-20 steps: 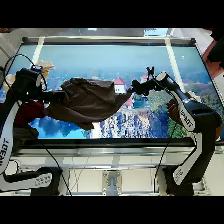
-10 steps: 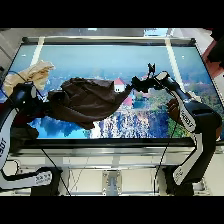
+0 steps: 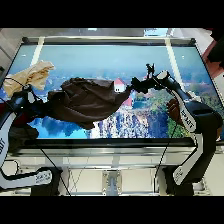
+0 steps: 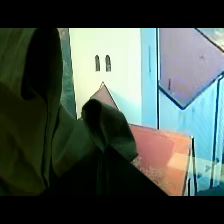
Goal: Fold the shirts.
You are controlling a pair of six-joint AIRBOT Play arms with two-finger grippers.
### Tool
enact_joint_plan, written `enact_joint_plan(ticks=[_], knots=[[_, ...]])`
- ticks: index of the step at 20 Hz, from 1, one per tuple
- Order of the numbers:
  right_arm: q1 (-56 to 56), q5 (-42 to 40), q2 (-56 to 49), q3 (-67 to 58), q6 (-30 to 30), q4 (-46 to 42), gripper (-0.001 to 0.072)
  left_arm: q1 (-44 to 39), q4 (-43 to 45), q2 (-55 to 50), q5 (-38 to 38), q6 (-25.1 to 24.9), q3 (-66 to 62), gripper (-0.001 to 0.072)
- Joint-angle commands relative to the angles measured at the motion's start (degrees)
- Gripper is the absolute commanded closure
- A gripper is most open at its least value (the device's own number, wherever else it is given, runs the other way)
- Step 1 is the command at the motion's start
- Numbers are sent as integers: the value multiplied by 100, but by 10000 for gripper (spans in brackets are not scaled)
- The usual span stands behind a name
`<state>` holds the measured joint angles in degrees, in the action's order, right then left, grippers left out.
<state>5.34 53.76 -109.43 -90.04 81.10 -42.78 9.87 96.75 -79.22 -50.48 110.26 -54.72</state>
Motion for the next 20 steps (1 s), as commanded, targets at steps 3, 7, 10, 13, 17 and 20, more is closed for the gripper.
enact_joint_plan(ticks=[3,7,10,13,17,20], knots=[[4,57,4,-7,-15,125,683,13,-28,4,328,-437,15,427],[4,57,4,-7,-20,127,683,15,-33,-68,400,-507,15,427],[4,103,4,-4,-20,131,682,13,-76,-210,424,-463,15,425],[4,103,4,-7,-35,131,682,15,-39,-275,553,-354,15,427],[4,103,4,-7,-66,160,683,13,-55,-282,662,-358,15,695],[-42,72,105,-7,-525,417,684,13,-46,-271,315,-551,-111,695]])
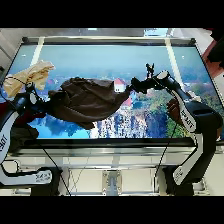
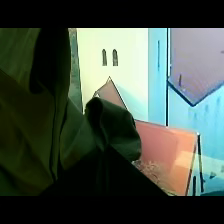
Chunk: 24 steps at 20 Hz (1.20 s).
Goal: Fold the shirts.
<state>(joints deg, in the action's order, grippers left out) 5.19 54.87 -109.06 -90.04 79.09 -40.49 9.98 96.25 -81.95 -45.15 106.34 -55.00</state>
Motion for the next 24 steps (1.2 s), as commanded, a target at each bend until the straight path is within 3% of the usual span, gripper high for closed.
enact_joint_plan(ticks=[1,8,11,14,16,21,24], knots=[[-74,-116,162,-7,-378,190,684,2,7,4,-352,-282,-195,695],[-313,125,1014,-7,-807,-129,687,-2,-109,195,-1088,-551,-1322,696],[-420,520,2081,-7,-793,-1005,687,-2,-382,828,-1574,-1226,-2079,696],[-437,1134,3508,-7,-350,-2085,687,-7,-973,1744,-2280,-2124,-2680,696],[-439,1360,4579,-7,-160,-2391,688,-7,-1296,2457,-2623,-2461,-2988,696],[-439,588,6926,-7,387,-3274,689,-7,-2142,4009,-2262,-2804,-3530,696],[-439,468,7084,-2,538,-3742,689,-9,-3467,3987,-1961,-3467,-3580,697]])
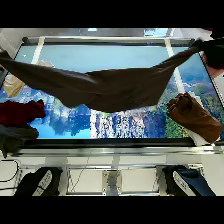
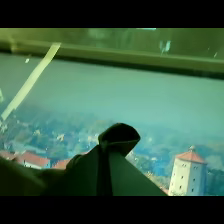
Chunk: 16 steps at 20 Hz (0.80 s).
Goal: Fold the shirts.
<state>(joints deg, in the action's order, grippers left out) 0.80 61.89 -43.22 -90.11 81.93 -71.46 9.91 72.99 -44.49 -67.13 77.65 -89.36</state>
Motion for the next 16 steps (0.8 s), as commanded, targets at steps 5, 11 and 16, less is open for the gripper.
enact_joint_plan(ticks=[5,11,16], knots=[[0,-334,-1292,17,256,-1158,689,-2,-293,-1676,313,120,-146,697],[66,-2396,-4710,13,1648,-992,687,-181,-258,-4562,1235,807,-146,695],[306,-4365,-6017,13,2009,-2,464,-225,-1180,-5241,2872,874,-153,94]])
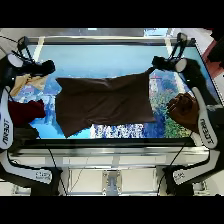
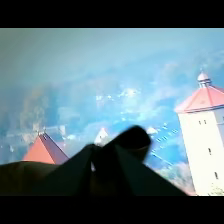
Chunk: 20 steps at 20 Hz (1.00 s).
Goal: Fold the shirts.
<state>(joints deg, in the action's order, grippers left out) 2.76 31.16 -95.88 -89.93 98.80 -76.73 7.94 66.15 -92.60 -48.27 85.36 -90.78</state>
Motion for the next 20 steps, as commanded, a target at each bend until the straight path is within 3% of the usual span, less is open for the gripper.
enact_joint_plan(ticks=[1,4,7,9,11,13,15,18,20], knots=[[107,-1547,-761,-11,321,538,302,-28,-597,-400,1180,85,-79,96],[-44,-1309,-448,-229,181,216,285,52,-463,-203,798,-315,-726,98],[-439,232,415,-391,-157,-1086,286,317,785,501,-328,-754,-1086,104],[-791,1327,1019,-391,-155,-1781,286,540,1528,1069,-527,-861,-1051,105],[-1128,2184,1502,-330,-177,-2076,286,859,1567,1644,-621,-911,-675,105],[-1364,2581,1912,2,-442,-1987,286,1233,1322,2297,-844,-933,428,105],[-1408,2785,2288,671,-684,-1733,286,1526,809,3012,-490,-940,2118,105],[-1370,2691,2776,2024,-918,-1012,286,1613,-302,4024,243,-929,4559,105],[-1360,2476,3110,2811,-938,-627,285,1613,-866,4341,295,-870,5530,105]])
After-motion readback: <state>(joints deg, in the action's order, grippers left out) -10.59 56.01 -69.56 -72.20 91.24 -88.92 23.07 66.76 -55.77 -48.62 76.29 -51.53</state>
